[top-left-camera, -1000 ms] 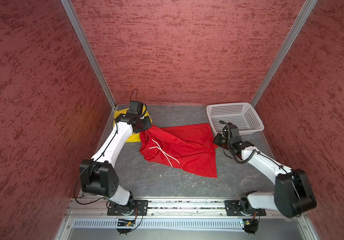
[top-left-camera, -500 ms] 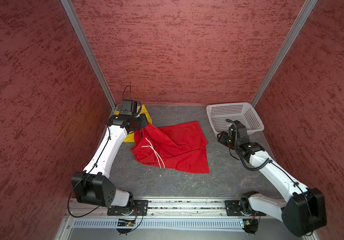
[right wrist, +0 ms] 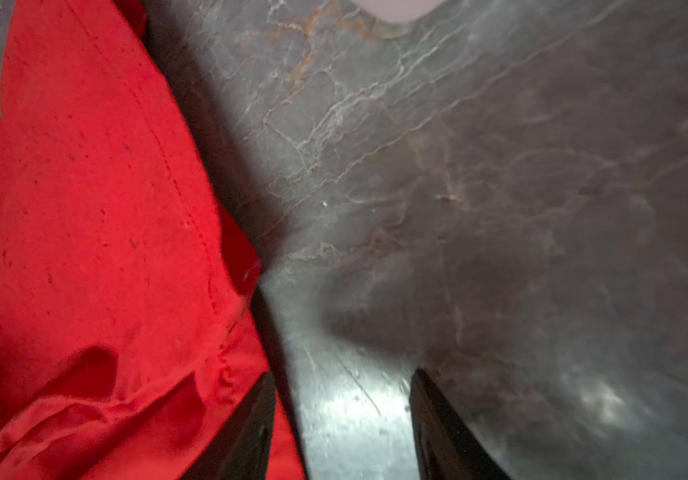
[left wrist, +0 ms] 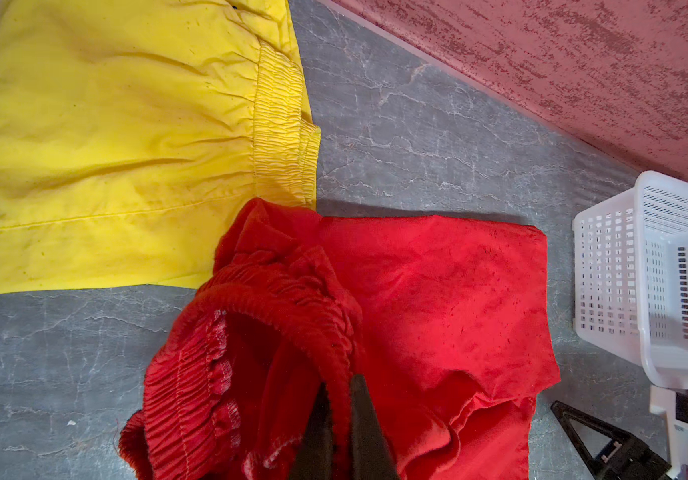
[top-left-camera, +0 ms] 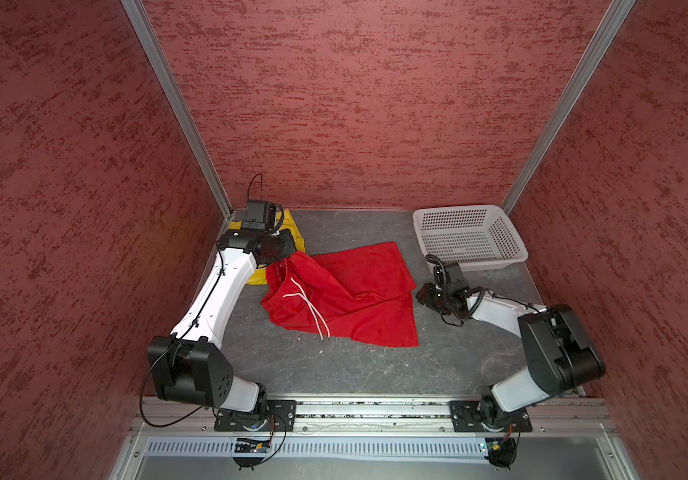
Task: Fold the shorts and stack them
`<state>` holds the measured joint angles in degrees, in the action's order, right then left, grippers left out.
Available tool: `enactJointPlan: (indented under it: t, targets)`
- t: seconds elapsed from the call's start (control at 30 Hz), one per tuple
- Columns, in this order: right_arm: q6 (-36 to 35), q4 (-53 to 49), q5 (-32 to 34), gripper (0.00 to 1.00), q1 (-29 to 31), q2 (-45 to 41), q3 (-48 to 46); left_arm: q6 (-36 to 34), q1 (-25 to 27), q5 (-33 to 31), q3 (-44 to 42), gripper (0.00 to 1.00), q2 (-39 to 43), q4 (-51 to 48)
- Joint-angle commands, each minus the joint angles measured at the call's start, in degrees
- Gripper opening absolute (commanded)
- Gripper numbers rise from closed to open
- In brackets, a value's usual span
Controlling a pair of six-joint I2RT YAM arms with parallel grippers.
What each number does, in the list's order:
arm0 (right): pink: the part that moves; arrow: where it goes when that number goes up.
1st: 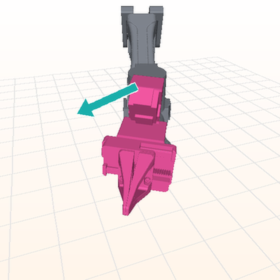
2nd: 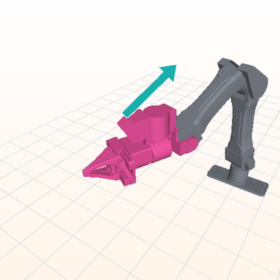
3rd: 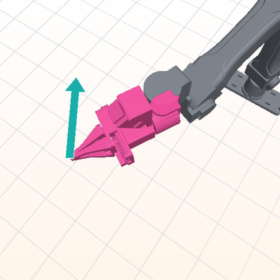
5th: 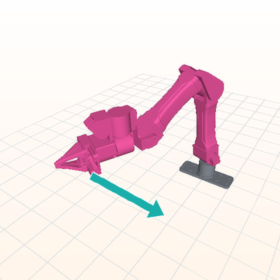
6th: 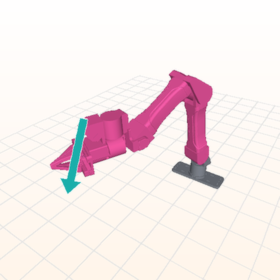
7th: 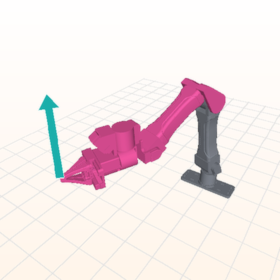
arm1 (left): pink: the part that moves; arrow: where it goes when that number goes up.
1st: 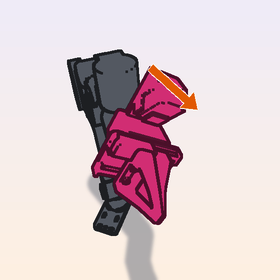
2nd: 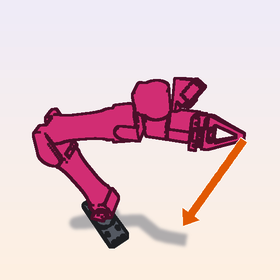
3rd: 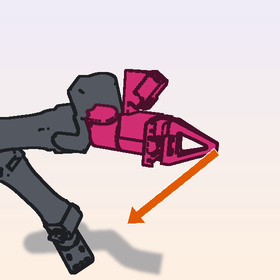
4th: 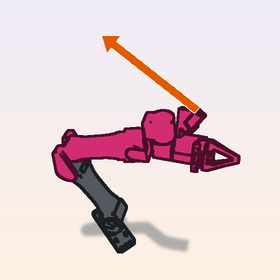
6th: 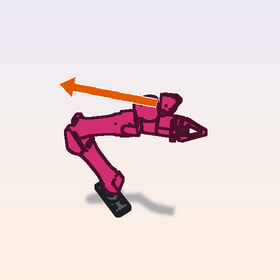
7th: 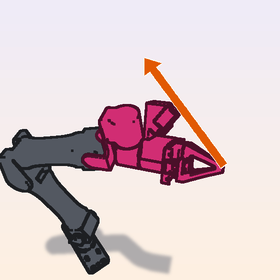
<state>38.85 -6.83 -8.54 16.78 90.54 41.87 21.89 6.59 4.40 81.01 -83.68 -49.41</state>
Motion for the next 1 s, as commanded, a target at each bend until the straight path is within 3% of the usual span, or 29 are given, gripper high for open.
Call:
enactJointPlan:
  t: [0.0, 0.3, 0.37, 0.5, 0.57, 0.8, 0.97]
  targets:
    - [1.37, 6.82, -2.16, 0.54, 0.35, 3.68, 2.73, 0.35, -0.54, -0.19, -0.31, 0.0, -0.67, 0.09]
    - [1.47, 9.76, -2.48, 0.51, 0.36, 10.05, 5.91, 0.17, -0.77, 0.03, -0.18, 0.0, -1.92, 0.24]
    - [1.45, 10.08, -3.25, 0.41, 0.36, 11.13, 6.58, 0.22, -0.83, 0.12, -0.07, 0.0, -2.4, 0.23]
    - [1.67, 10.05, -4.08, 0.08, 0.36, 10.25, 6.56, 0.26, -1.03, 0.39, 0.11, 0.0, -2.54, 0.24]
    - [1.42, 8.82, -3.96, 0.0, 0.28, 8.57, 6.65, 0.24, -1.18, 0.38, 0.29, 0.0, -2.3, 0.22]
    - [0.33, 0.41, -3.53, 0.0, -0.73, -2.69, 10.27, 0.41, -2.48, 3.03, 1.66, 0.0, 0.17, -0.56]
    - [-2.46, -9.92, 0.37, 0.0, -2.34, -14.67, 18.97, 1.33, -3.49, 5.91, 3.84, 0.0, 3.93, -1.85]
